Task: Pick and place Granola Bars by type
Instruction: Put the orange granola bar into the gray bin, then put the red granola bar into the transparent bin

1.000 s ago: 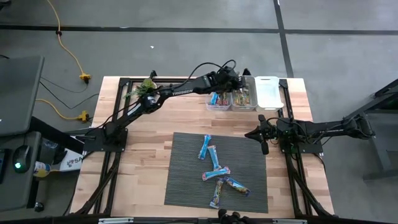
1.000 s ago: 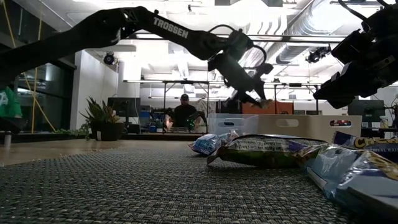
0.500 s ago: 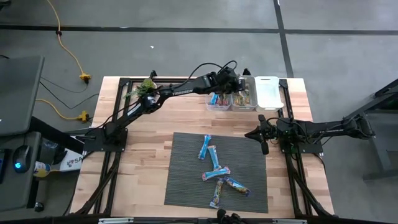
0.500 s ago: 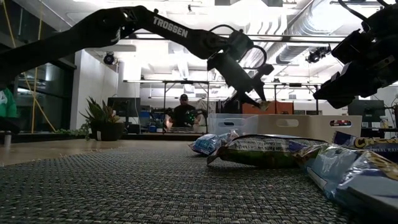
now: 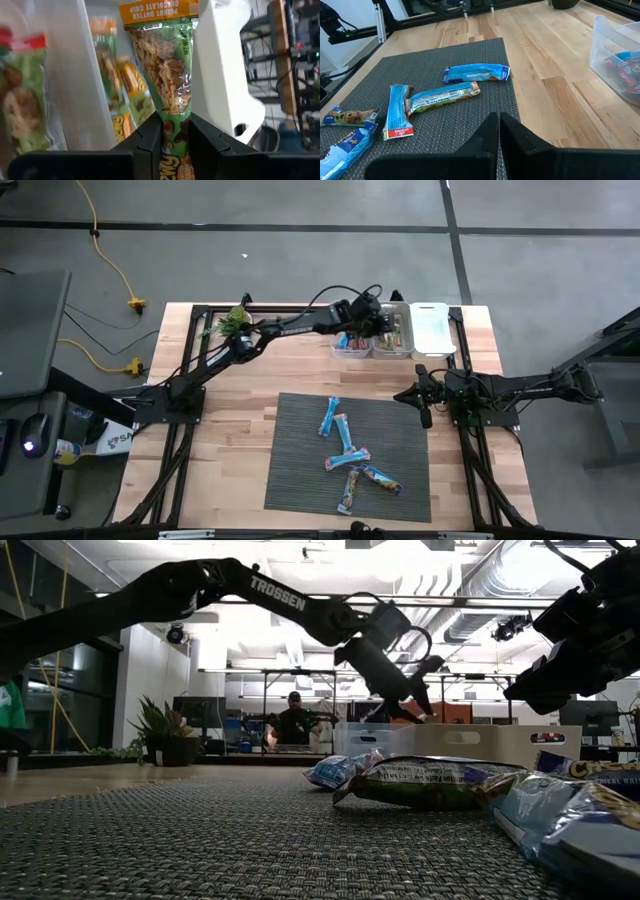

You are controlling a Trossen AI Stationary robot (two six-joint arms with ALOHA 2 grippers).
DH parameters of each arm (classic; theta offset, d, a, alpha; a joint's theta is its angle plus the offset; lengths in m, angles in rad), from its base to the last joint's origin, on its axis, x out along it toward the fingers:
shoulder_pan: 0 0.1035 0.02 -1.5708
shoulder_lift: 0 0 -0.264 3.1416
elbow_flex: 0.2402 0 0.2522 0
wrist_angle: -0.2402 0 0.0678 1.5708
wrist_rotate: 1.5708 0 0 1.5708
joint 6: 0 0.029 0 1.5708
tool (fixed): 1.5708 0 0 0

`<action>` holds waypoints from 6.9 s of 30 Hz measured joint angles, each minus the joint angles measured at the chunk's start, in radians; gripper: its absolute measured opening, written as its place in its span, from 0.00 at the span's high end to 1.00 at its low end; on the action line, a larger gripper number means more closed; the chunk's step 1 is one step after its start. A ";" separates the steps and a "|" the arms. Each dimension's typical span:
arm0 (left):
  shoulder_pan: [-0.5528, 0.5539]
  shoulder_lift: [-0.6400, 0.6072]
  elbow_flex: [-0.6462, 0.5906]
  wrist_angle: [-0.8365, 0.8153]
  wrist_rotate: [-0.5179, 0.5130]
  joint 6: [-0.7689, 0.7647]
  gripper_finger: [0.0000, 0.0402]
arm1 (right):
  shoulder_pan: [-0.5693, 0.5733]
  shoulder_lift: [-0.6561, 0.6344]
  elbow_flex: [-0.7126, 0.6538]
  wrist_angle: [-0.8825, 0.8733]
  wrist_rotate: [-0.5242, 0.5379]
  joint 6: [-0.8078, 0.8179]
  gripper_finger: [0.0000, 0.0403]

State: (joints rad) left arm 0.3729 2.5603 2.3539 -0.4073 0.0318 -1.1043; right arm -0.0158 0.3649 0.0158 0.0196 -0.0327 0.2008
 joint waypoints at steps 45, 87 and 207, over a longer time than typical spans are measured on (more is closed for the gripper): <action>0.000 0.013 -0.001 0.112 0.104 0.080 0.62 | 0.000 0.000 0.000 0.002 0.000 0.000 1.00; 0.092 -0.428 0.002 0.283 0.865 0.360 0.62 | 0.000 0.000 0.000 0.001 0.000 0.000 1.00; -0.753 -0.304 -0.656 -0.136 -0.249 0.552 0.50 | 0.000 0.000 0.000 0.001 0.000 0.000 1.00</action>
State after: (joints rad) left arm -0.3798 2.2566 1.6981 -0.5433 -0.2176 -0.5523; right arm -0.0162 0.3653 0.0154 0.0208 -0.0330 0.2008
